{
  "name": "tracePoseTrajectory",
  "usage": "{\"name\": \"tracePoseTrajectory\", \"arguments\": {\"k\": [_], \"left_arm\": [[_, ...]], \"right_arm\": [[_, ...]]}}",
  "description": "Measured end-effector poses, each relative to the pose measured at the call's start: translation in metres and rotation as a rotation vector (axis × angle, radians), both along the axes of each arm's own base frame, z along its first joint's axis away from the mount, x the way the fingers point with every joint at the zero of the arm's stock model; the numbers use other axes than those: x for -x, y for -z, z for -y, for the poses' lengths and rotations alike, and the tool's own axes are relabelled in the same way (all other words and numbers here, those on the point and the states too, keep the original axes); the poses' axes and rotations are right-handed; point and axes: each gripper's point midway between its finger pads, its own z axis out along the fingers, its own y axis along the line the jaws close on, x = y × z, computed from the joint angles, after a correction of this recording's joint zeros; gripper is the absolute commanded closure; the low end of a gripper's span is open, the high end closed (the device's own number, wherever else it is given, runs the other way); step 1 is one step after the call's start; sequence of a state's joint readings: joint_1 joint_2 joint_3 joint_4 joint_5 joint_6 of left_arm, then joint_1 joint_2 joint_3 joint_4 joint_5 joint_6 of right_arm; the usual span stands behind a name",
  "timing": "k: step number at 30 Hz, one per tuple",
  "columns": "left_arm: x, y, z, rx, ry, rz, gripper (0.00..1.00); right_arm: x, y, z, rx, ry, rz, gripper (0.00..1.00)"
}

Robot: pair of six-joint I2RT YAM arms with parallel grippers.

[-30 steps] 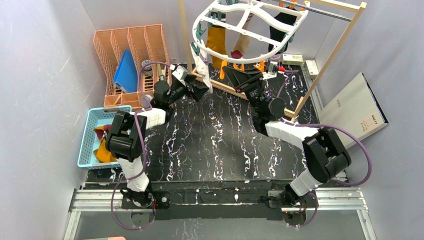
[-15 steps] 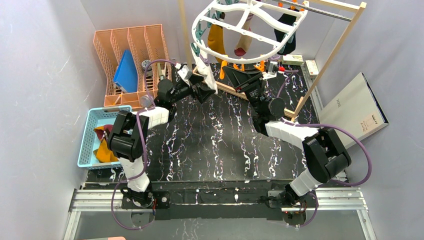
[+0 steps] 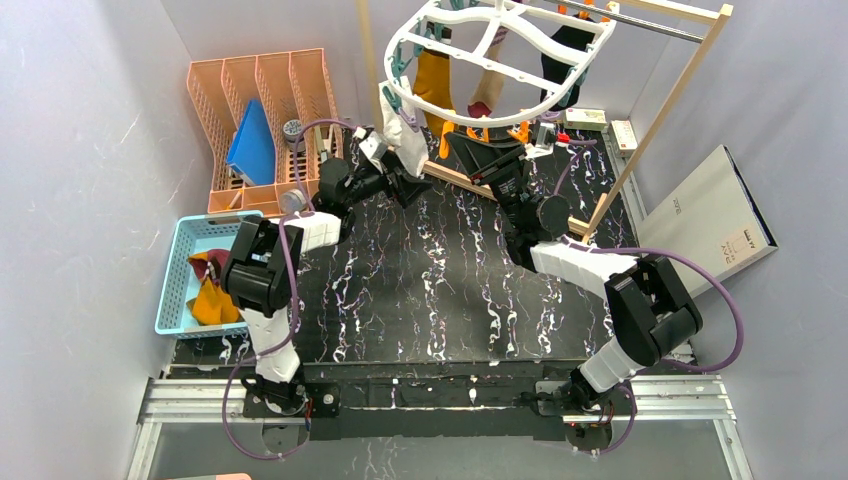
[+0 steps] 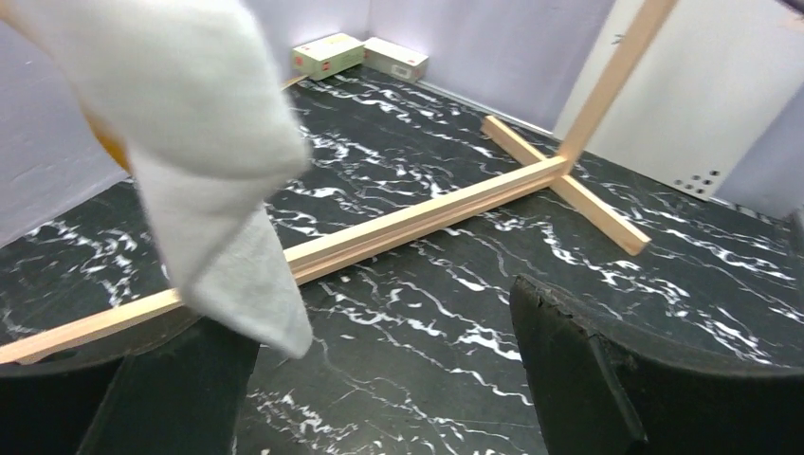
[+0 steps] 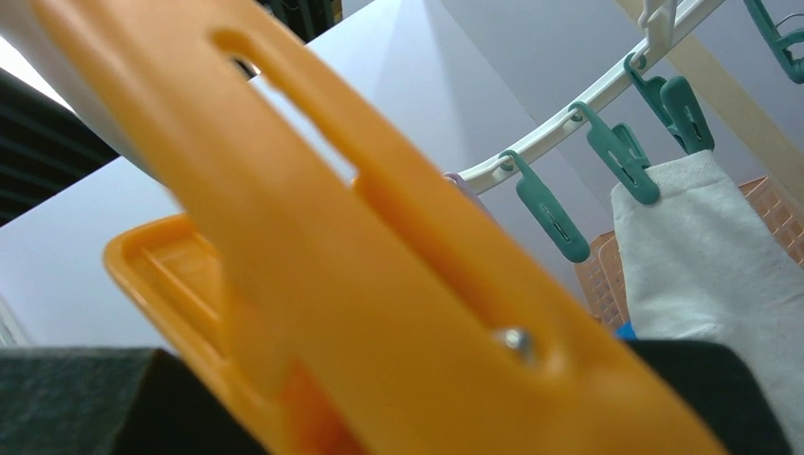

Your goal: Remove the socks clipped to the hanger

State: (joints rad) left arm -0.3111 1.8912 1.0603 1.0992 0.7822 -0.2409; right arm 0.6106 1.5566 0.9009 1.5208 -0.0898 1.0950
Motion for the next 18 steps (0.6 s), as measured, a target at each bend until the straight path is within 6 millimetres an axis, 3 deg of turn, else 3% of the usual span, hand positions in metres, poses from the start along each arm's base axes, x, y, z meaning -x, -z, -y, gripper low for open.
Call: {"name": "tracePoseTrajectory", "arguments": {"k": [9,13,18], "left_arm": [[-0.039,0.027,-0.02,-0.052,-0.222,0.002,0.05],[-0.049,0.035,-0.028,-0.073,-0.284,0.002,0.17],[-0.059,0.03,-0.029,-0.075,-0.314,0.025,0.21]], "right_arm": [[0.003,-0.003,0.001,0.0,0.0,0.008,0.76],[0.002,-0.003,0.001,0.002,0.0,0.007,0.77],[0.004,-0.006,0.0,0.003,-0.006,0.016,0.76]]}}
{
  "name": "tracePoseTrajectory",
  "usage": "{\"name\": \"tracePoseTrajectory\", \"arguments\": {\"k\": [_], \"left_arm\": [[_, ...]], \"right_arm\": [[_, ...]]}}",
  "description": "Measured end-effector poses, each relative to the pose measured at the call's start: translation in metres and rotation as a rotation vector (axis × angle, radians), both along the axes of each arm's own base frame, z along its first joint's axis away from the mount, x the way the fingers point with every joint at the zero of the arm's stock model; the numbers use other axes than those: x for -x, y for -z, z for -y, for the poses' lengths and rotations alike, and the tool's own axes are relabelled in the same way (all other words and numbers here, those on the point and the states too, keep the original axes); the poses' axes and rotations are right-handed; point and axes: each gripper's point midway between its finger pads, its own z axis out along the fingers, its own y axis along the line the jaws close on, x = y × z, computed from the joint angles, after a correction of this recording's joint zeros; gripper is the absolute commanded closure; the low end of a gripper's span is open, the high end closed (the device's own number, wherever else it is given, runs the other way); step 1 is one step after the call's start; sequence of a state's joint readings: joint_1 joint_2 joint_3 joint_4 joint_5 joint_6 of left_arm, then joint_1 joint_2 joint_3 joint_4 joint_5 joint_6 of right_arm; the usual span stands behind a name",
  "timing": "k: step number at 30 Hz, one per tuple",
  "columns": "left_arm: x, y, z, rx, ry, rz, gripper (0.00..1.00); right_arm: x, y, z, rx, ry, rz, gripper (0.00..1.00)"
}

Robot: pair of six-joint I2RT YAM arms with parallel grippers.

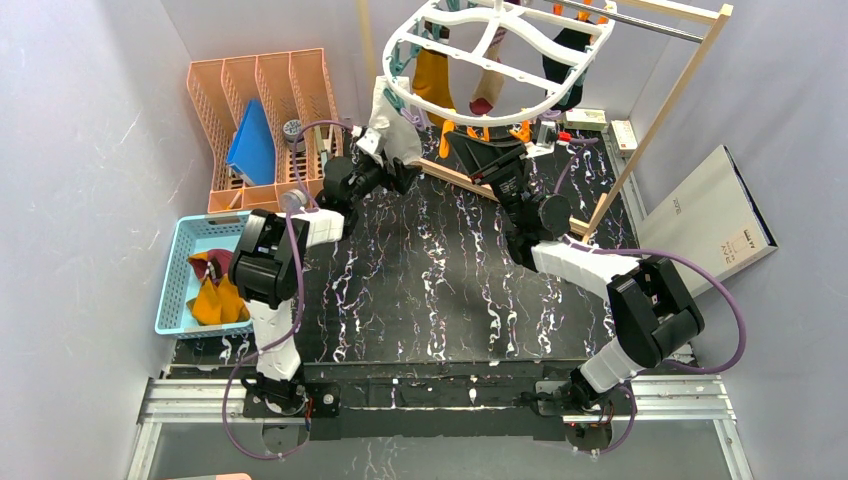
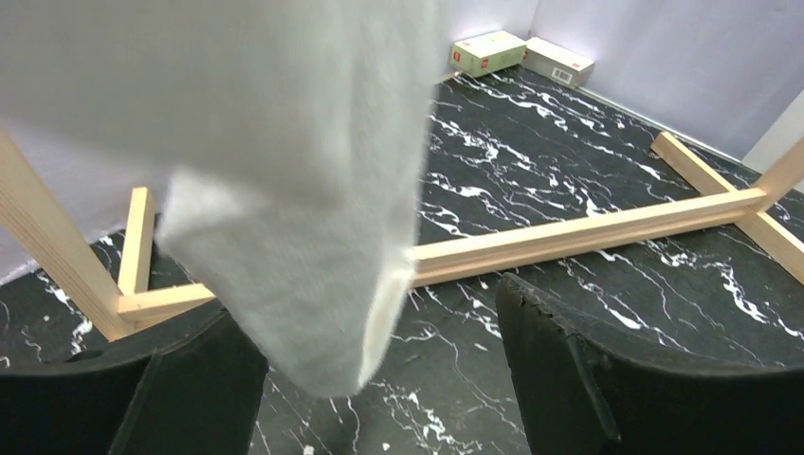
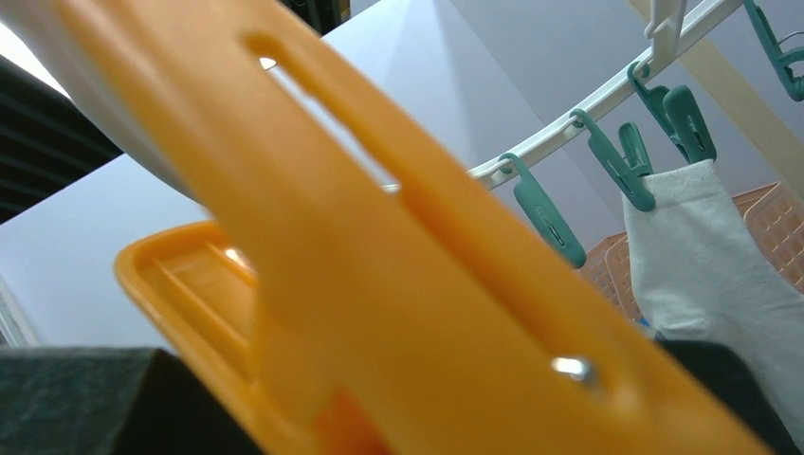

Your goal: Remove the socks clipped to the hanger

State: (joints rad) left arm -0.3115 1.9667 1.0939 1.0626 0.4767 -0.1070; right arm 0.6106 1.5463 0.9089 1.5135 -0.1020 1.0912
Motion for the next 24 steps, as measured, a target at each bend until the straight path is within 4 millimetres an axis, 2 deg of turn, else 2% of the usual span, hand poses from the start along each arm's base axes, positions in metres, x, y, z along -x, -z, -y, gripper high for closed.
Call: {"name": "tracePoseTrajectory", "arguments": {"k": [2,3,4,5,6,11,14,19,21,24], "left_arm": [[-0.004,-0.006,0.001,0.006,-0.006,0.017,0.25],[-0.006,-0.009,0.001,0.009,-0.007,0.025,0.31],[-0.007,-0.013,0.001,0.013,-0.007,0.034,0.51],[-0.007,-0.015,0.001,0.018,-0.007,0.038,0.92],[-0.008,-0.018,0.002,0.026,-0.006,0.041,1.0],[-0.015,-0.031,0.007,0.055,0.037,0.066,1.0],[-0.013,-0.024,0.009,0.064,0.072,0.036,1.0],[-0.006,-0.018,0.012,0.073,0.109,0.009,1.0],[-0.001,-0.012,0.011,0.071,0.118,-0.009,1.0],[0.013,0.001,0.009,0.065,0.128,-0.05,1.0]], "right_arm": [[0.0,0.0,0.0,0.001,-0.001,0.001,0.76],[0.0,0.0,0.0,0.002,-0.002,0.001,0.77],[0.0,0.0,-0.001,0.003,-0.003,0.001,0.77],[0.001,0.0,-0.001,0.004,-0.004,0.001,0.76],[0.001,0.0,-0.001,0.004,-0.004,0.002,0.77],[0.001,0.0,-0.001,0.004,-0.005,0.002,0.76],[0.001,0.0,-0.001,0.004,-0.005,0.002,0.72],[0.001,0.002,-0.002,0.01,-0.011,-0.003,0.34],[0.003,0.004,-0.005,0.024,-0.029,-0.006,0.26],[0.005,0.008,-0.01,0.046,-0.046,-0.005,0.21]]}}
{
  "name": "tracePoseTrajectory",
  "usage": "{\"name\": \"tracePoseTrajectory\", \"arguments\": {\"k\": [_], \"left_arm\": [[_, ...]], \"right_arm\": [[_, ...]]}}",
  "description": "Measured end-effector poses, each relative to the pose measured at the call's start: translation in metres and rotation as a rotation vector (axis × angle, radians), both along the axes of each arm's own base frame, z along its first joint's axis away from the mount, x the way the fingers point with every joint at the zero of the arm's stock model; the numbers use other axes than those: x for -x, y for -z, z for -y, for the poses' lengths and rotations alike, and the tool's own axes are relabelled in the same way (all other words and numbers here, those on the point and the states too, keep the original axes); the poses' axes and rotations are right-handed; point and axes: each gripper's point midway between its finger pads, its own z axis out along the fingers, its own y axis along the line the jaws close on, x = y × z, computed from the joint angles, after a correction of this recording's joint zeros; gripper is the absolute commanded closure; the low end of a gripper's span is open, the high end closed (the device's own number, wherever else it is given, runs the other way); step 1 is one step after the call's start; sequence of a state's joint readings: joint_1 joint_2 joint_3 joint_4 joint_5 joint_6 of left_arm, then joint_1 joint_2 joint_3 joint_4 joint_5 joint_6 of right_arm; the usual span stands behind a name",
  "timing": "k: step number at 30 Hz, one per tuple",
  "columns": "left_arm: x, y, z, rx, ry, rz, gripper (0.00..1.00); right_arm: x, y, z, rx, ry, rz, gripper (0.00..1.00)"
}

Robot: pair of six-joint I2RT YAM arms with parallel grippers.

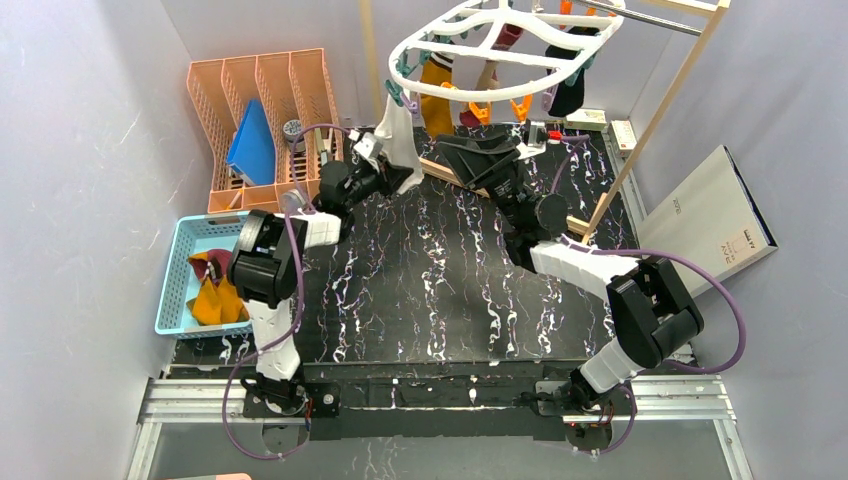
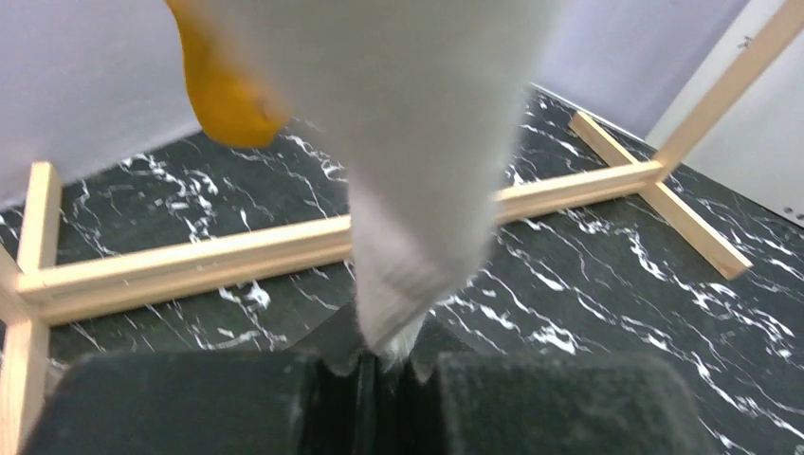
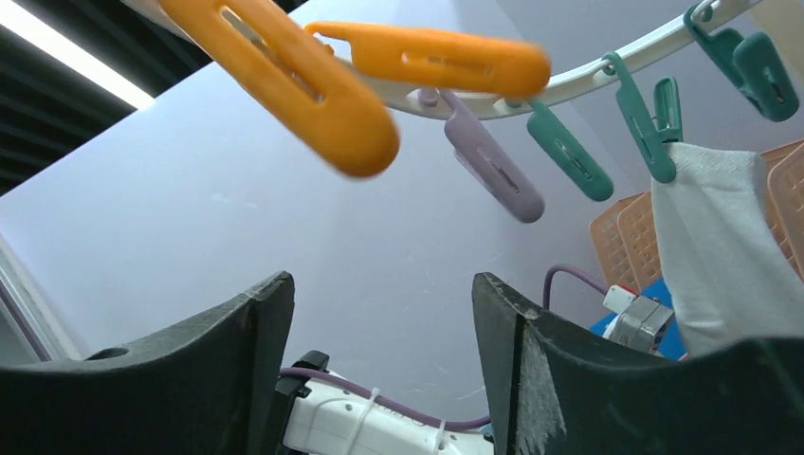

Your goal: Remove the socks clipped to the hanger

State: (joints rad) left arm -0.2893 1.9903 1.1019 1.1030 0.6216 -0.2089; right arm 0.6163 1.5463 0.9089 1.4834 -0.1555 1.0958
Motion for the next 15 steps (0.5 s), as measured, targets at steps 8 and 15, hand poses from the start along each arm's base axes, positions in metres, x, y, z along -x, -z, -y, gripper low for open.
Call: {"name": "tracePoseTrajectory", "arguments": {"k": [8,15], "left_arm": [[0.058,-0.01,-0.015,-0.011,0.012,-0.013,1.0],[0.125,-0.045,-0.012,-0.003,0.063,0.063,1.0]], "right_arm": [[0.012,0.029,0.007,0.069,0.014,-0.049,0.19],[0.033,0.064,0.023,0.174,0.073,-0.07,0.19]]}}
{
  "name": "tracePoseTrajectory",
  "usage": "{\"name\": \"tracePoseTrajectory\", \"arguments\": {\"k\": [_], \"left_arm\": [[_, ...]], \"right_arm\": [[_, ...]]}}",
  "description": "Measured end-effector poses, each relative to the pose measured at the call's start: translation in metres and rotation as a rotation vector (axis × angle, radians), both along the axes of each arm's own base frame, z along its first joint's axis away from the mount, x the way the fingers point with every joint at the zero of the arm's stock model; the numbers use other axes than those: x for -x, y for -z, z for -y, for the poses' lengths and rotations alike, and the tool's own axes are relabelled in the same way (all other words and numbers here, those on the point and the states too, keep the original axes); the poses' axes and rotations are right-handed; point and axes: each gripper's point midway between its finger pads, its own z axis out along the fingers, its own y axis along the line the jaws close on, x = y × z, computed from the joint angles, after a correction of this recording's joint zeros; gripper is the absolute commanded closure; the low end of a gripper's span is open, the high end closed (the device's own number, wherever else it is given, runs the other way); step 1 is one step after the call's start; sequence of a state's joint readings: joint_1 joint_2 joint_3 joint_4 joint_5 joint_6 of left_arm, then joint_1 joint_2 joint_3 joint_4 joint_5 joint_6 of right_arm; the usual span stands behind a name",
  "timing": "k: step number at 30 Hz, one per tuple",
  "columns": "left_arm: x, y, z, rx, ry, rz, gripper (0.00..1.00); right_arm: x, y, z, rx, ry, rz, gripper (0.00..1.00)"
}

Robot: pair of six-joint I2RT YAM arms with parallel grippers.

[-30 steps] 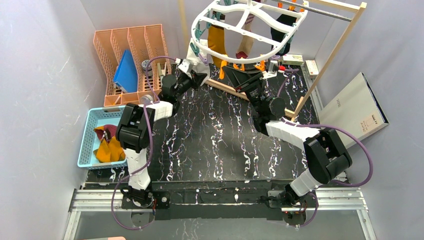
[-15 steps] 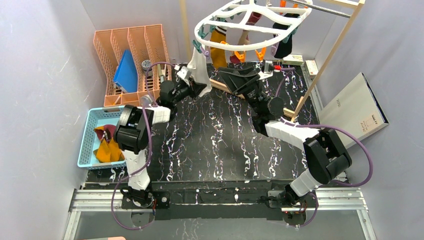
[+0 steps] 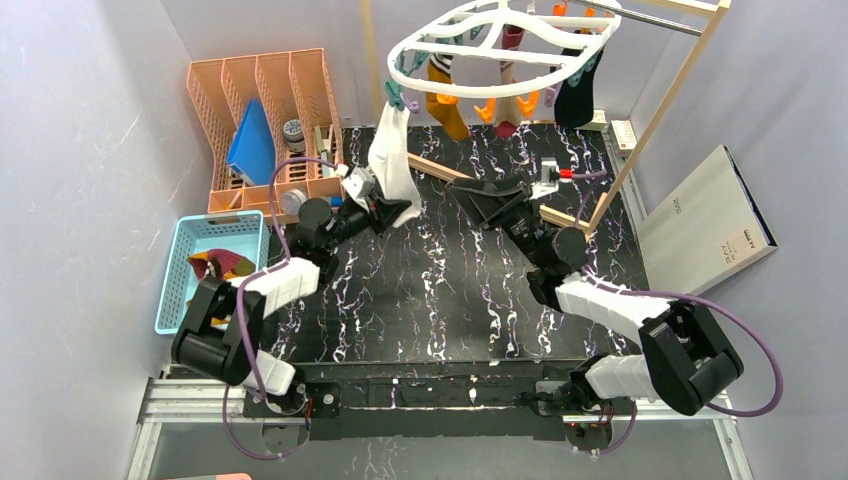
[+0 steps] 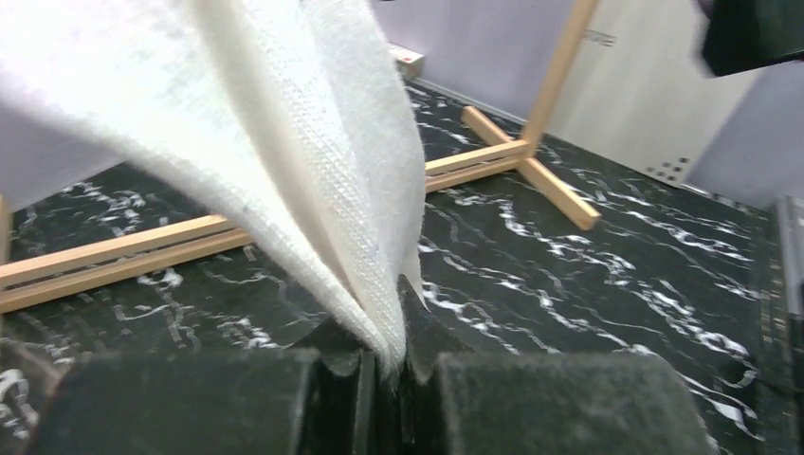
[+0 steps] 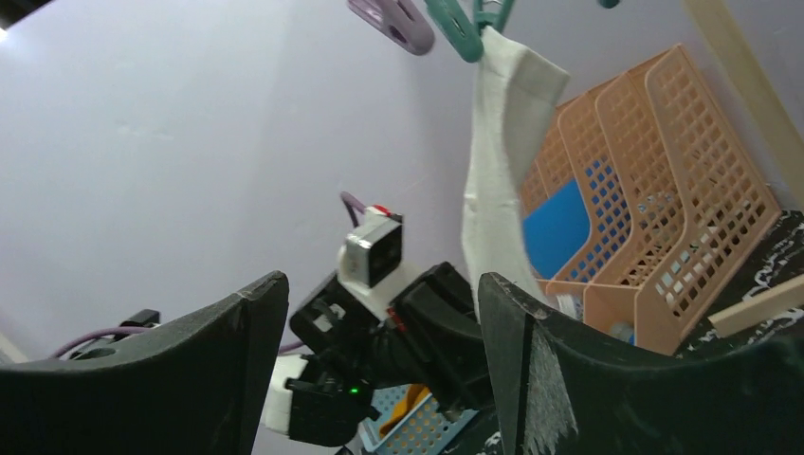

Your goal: Remove the socks clipped to the hanger

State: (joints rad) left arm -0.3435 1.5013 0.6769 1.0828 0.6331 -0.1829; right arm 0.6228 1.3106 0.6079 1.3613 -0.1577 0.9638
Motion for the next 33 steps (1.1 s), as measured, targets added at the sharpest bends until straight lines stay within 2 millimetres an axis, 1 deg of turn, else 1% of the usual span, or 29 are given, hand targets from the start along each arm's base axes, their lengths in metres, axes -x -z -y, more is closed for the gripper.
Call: {"name": "tracePoseTrajectory", "arguments": {"k": [2,4,6,9,13,17,19,22,24,26,33], "left_arm": [[0.02,-0.002,0.008,-0.014,0.026,0.006,1.0],[0.035,-0.003,0.017,-0.033,0.047,0.005,1.0],[0.052,-0.003,0.028,-0.055,0.067,0.004,1.0],[0.072,0.0,0.037,-0.078,0.085,0.001,1.0],[0.091,0.013,0.041,-0.105,0.091,-0.031,1.0],[0.104,0.021,0.045,-0.119,0.087,-0.06,1.0],[0.114,0.025,0.051,-0.125,0.094,-0.067,1.0],[0.127,0.032,0.059,-0.138,0.114,-0.079,1.0],[0.131,0.036,0.062,-0.148,0.116,-0.088,1.0],[0.132,0.038,0.063,-0.154,0.112,-0.093,1.0],[0.129,0.048,0.063,-0.18,0.095,-0.111,1.0]], "right_arm": [[0.003,0.009,0.002,0.027,0.012,-0.007,0.19],[0.004,0.016,0.001,0.05,0.02,-0.01,0.19],[0.004,0.019,-0.001,0.066,0.023,-0.006,0.19],[0.005,0.02,-0.007,0.085,0.019,0.011,0.19],[-0.003,0.01,-0.02,0.091,0.007,0.042,0.19],[-0.011,-0.003,-0.033,0.083,-0.004,0.074,0.19],[-0.012,-0.009,-0.038,0.081,-0.004,0.092,0.19],[-0.006,-0.02,-0.045,0.067,-0.016,0.129,0.19],[-0.004,-0.025,-0.049,0.059,-0.022,0.148,0.19],[-0.003,-0.026,-0.052,0.055,-0.024,0.155,0.2],[-0.019,-0.023,-0.048,0.026,0.041,0.114,0.22]]}}
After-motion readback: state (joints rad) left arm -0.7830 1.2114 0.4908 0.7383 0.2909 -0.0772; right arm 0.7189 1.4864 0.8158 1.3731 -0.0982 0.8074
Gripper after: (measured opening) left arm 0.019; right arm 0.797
